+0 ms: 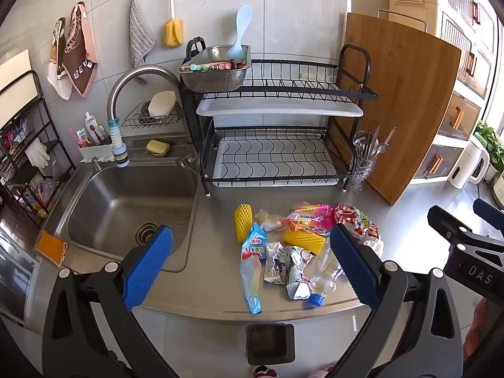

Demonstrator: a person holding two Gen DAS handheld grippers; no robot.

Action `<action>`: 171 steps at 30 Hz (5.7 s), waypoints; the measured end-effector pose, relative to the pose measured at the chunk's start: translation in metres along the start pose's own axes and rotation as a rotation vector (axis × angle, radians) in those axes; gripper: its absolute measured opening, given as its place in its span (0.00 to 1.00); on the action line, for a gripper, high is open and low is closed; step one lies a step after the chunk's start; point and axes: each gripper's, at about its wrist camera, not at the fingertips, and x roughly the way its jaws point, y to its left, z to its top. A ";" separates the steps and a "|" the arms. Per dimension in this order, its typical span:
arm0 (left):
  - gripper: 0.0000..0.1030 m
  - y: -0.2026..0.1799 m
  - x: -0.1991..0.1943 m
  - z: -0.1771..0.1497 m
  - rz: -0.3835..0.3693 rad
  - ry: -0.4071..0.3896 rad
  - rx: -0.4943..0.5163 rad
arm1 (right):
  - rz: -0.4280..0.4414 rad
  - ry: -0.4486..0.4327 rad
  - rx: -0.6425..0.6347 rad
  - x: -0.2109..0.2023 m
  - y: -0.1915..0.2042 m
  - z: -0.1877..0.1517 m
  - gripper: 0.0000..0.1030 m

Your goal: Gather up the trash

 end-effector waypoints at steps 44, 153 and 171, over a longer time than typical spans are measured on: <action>0.92 0.005 0.004 -0.001 0.024 0.012 0.002 | -0.011 0.005 0.004 0.006 -0.003 -0.001 0.97; 0.14 0.032 0.248 -0.103 -0.165 0.473 0.048 | 0.141 0.541 0.291 0.237 0.022 -0.094 0.49; 0.10 0.015 0.128 -0.098 -0.073 0.295 0.070 | 0.255 0.416 0.239 0.156 0.012 -0.098 0.49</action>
